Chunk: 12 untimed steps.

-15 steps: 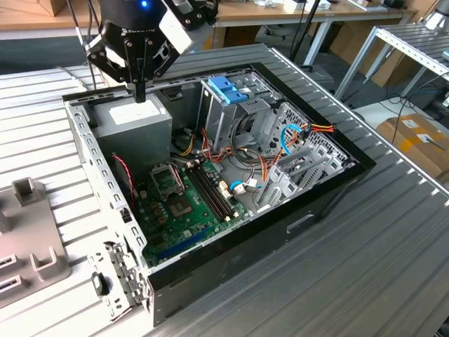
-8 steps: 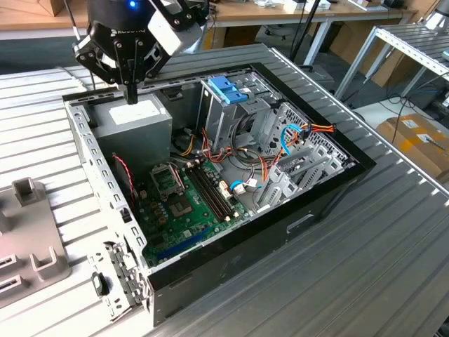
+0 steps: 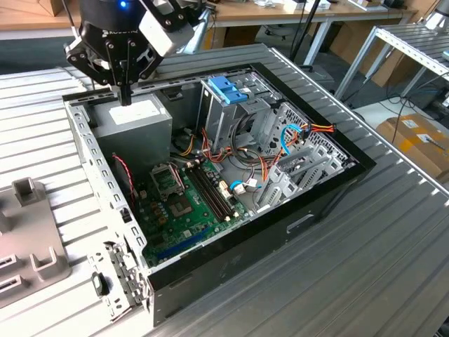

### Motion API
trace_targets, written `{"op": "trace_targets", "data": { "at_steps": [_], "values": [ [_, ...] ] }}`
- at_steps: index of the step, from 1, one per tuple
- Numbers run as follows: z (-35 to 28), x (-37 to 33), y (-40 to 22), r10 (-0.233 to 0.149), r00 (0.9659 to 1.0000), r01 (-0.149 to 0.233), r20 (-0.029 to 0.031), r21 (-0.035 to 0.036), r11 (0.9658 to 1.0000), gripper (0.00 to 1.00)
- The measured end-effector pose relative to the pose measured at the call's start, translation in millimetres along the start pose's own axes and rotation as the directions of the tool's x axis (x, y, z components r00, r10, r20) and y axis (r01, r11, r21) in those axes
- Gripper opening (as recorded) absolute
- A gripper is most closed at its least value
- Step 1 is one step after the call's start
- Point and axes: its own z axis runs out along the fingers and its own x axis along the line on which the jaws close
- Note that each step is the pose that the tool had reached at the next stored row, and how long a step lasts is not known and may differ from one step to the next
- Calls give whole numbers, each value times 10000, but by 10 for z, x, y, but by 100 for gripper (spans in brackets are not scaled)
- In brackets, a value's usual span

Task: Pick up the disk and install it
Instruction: 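Reach for the disk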

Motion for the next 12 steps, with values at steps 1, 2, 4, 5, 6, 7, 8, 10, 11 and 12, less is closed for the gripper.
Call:
{"op": "trace_targets", "data": {
  "at_steps": [1,2,4,5,6,7,8,10,11,12],
  "values": [
    [0,4,-1,1,10000,-1,0,0,10000,11],
    [0,6,-1,1,10000,-1,0,0,10000,11],
    [0,9,-1,1,10000,-1,0,0,10000,11],
    [0,12,-1,1,10000,-1,0,0,10000,11],
    [-1,14,-1,1,10000,-1,0,0,10000,11],
    [-1,19,-2,1,10000,-1,0,-1,10000,11],
    [-1,25,-2,2,10000,-2,0,0,10000,11],
    [-1,35,-3,1,10000,-1,0,0,10000,11],
    [-1,41,-3,1,10000,-1,0,0,10000,11],
    [-1,47,-4,0,10000,0,0,0,10000,11]
  ]
}}
